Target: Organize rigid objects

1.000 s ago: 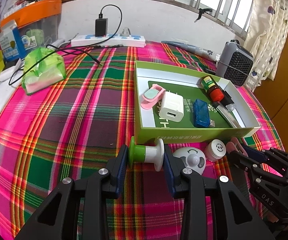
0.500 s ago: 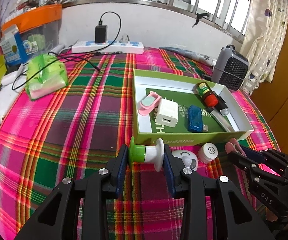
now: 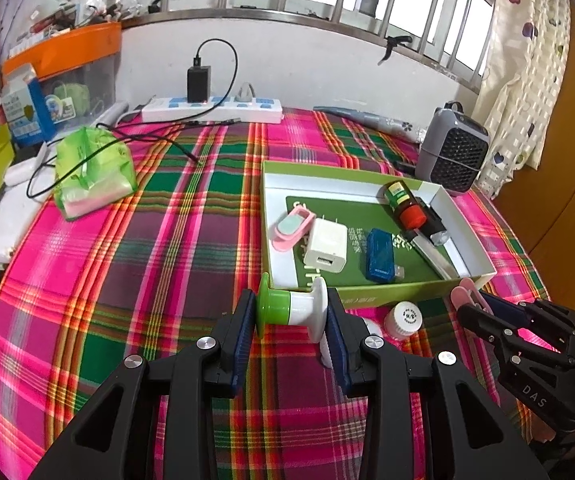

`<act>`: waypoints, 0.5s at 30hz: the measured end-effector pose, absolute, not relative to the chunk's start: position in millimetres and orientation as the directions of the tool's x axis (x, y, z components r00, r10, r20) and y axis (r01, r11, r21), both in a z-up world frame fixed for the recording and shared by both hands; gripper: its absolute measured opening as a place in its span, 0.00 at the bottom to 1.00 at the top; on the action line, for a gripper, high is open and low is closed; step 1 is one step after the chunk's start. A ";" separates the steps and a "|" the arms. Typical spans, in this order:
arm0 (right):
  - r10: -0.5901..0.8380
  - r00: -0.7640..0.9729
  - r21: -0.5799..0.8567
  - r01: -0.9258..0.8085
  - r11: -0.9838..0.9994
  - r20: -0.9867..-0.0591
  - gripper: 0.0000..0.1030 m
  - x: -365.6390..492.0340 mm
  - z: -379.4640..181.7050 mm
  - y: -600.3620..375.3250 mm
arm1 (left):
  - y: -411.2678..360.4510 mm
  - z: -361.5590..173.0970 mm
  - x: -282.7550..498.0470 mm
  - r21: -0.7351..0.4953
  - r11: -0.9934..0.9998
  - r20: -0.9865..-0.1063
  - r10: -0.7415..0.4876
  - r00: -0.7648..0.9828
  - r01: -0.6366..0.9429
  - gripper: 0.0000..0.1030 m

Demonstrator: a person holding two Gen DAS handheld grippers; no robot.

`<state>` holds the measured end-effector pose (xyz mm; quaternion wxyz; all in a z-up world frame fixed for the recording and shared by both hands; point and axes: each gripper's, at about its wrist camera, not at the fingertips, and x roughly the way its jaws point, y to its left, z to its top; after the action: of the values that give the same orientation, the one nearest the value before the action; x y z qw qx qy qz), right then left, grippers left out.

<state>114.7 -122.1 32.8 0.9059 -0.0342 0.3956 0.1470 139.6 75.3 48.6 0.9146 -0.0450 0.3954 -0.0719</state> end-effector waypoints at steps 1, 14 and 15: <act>0.240 0.645 0.054 -0.294 0.954 -0.725 0.24 114.7 34.0 -122.2 | 75.1 50.1 140.1 -0.139 0.985 -0.715 -0.169 0.678 0.099 0.32; 0.248 0.668 0.046 -0.305 0.951 -0.702 0.24 136.0 53.8 -119.1 | 67.3 68.9 163.8 -0.139 0.981 -0.694 -0.193 0.694 0.133 0.32; 0.249 0.668 0.045 -0.307 0.951 -0.701 0.24 137.8 54.6 -118.8 | 66.7 69.1 166.0 -0.138 0.981 -0.695 -0.193 0.693 0.134 0.32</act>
<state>137.8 -118.8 54.6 0.9125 -0.0385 0.3777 0.1522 166.0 66.7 69.1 0.9193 -0.0383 0.3815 -0.0889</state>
